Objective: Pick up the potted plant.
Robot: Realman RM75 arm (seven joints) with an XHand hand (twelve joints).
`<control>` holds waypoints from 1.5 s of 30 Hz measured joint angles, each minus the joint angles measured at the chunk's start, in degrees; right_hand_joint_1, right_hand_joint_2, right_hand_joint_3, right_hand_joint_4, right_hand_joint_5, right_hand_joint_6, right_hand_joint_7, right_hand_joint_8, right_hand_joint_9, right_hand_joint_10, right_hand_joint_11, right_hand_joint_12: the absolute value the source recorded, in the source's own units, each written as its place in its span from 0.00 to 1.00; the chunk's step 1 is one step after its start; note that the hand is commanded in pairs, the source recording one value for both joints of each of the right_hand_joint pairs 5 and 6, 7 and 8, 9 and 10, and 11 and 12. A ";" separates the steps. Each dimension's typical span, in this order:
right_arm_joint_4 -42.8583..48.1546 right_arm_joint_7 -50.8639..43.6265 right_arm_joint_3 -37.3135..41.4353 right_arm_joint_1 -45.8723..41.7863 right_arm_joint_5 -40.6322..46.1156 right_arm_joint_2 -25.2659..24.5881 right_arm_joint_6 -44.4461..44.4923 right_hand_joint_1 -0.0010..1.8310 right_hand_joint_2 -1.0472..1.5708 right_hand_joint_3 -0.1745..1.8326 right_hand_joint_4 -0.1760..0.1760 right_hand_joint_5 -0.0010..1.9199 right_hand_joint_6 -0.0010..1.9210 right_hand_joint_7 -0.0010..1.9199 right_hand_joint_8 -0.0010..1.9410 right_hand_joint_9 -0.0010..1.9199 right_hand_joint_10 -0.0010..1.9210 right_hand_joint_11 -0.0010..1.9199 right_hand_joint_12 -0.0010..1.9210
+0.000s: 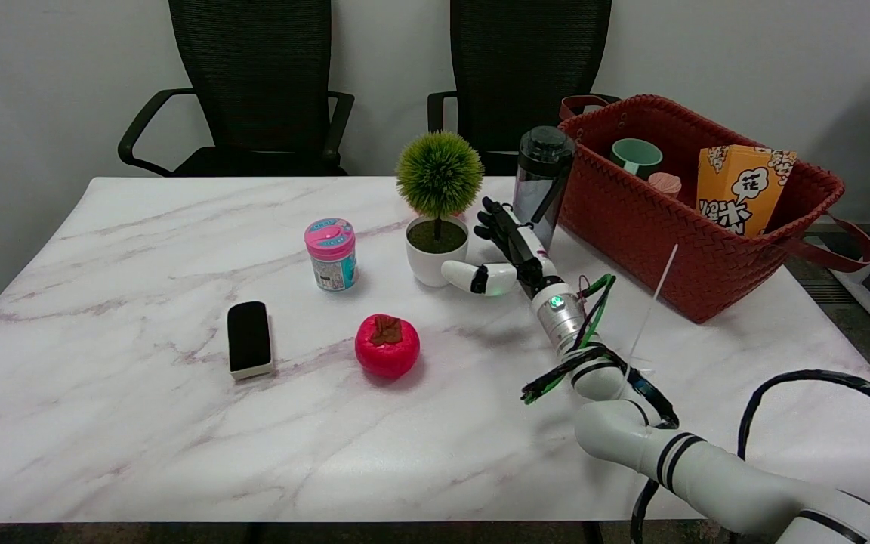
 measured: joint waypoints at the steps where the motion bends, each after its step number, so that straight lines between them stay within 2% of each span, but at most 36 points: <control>1: -0.23 0.01 -0.07 0.23 0.00 -0.07 -0.14 0.56 0.37 0.57 0.50 0.05 0.05 0.12 0.12 0.16 0.16 0.06 0.06; 27: -6.80 1.20 -1.28 5.96 -0.02 -1.83 -3.23 0.56 0.35 0.57 0.50 0.04 0.04 0.12 0.12 0.15 0.15 0.06 0.06; 45: -9.66 2.93 -1.91 7.97 -0.47 -2.80 -4.72 0.61 0.37 0.48 0.50 0.05 0.05 0.13 0.12 0.16 0.16 0.05 0.05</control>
